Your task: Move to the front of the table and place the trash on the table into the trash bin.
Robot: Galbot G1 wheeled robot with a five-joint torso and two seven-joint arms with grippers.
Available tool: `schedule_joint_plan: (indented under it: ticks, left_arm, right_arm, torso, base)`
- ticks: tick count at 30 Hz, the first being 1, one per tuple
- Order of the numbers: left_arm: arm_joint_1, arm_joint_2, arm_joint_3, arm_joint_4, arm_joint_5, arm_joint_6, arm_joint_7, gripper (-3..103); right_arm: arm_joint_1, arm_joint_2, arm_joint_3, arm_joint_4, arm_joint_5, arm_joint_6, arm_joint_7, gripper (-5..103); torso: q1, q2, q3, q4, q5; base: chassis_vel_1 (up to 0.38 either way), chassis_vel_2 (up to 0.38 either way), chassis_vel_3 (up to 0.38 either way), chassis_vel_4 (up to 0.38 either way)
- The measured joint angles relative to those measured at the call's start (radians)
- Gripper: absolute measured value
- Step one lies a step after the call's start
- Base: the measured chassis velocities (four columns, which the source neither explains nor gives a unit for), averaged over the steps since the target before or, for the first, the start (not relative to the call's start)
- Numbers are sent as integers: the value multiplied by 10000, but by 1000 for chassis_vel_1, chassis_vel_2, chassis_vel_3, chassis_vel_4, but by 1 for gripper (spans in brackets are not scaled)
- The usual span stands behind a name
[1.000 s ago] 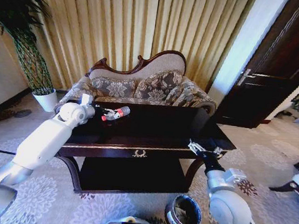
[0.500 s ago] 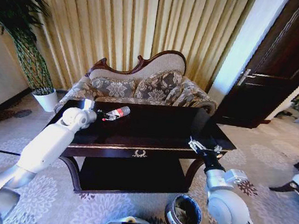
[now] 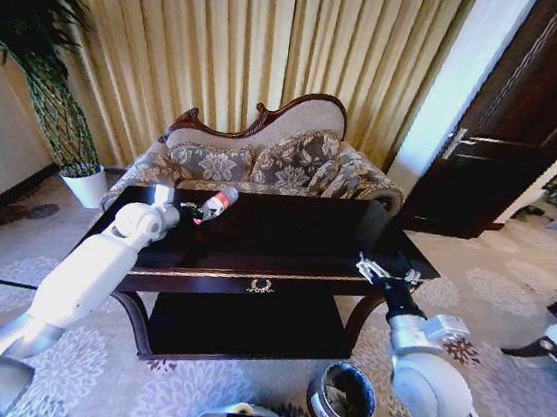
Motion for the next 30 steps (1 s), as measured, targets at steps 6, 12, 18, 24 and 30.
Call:
schedule_joint_plan:
  ticks: [6, 12, 18, 24, 30]
  left_arm:
    - [1000, 118, -79, -899, 2255, -2992, -418, 22]
    - [1528, -110, 127, -1234, 5911, -5762, -1111, 22]
    - [1765, -367, 712, -1516, 9760, -8021, -1718, 22]
    - [1275, -732, 1669, -1786, 11577, -8410, -2637, 22]
    - [639, -862, 2506, -1781, 11927, -8289, -2683, 22]
  right_arm:
    - [356, -342, -644, -131, 465, -42, 17, 100]
    - [1260, -1113, -1132, -124, 2171, -419, -372, 100]
    - [2359, -1934, -1207, -188, 4015, -976, -945, 100]
    - [3192, -2051, -1531, -17, 5668, -1270, -1033, 100]
    - [3749, -1905, -1871, -3, 6134, -1303, -1023, 100]
  torso:
    - [0, 0, -1, 1, 2]
    - [0, 0, -1, 0, 1]
    - [1, 0, 0, 0, 1]
    - [0, 0, 0, -2, 2]
    - [1, 0, 0, -2, 3]
  base:
    - [0, 0, 0, 0]
    - [0, 0, 0, 0]
    - [0, 0, 0, 0]
    - [0, 0, 0, 0]
    - [0, 0, 0, 0]
